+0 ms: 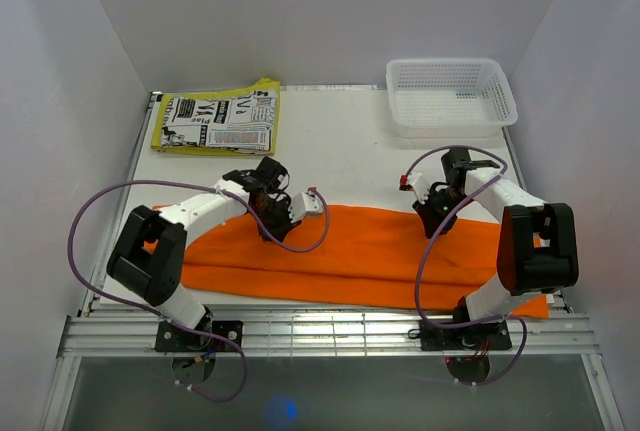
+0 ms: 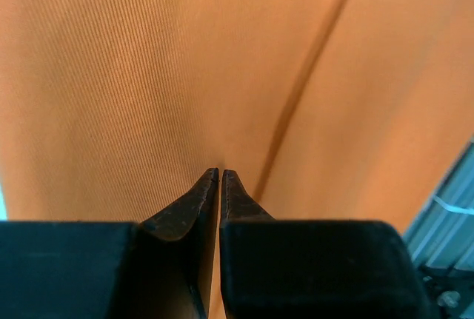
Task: Fold and stack the trousers
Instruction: Fold the trousers
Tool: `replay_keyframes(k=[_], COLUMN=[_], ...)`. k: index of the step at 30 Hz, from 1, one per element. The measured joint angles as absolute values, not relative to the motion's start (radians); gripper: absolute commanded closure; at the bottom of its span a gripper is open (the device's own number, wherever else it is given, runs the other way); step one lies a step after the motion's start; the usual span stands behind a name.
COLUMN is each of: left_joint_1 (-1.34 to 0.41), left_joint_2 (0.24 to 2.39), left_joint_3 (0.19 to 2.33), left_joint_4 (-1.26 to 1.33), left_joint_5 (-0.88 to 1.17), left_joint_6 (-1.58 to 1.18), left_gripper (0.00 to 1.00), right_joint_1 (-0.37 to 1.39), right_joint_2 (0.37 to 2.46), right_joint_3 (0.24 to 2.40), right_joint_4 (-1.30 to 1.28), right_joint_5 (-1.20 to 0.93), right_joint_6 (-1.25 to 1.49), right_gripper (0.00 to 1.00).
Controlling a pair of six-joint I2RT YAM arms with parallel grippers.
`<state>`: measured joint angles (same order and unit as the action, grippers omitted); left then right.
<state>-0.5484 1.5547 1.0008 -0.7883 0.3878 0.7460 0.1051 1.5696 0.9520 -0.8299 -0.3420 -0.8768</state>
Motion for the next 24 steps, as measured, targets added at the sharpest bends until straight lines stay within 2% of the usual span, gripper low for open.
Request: replay_keyframes(k=[8,18,24], left_joint_1=[-0.616,-0.678,-0.708], left_joint_2=[1.596,1.463,1.423], left_joint_3=[0.924,0.812,0.767], left_joint_4=[-0.7,-0.81,-0.847], left_joint_5=[0.28,0.34,0.367], left_joint_6=[0.746,0.835,0.876], left_gripper=[0.85,0.86,0.81], right_joint_1=[0.147,0.155,0.16], right_joint_2=[1.588,1.642,1.645], right_joint_3=[0.952,0.954,0.959], right_joint_4=[-0.757,-0.723,-0.725], right_joint_5=[-0.334,-0.281,-0.27], right_joint_6=[-0.834,-0.765,-0.744], right_gripper=[0.92,0.92,0.92])
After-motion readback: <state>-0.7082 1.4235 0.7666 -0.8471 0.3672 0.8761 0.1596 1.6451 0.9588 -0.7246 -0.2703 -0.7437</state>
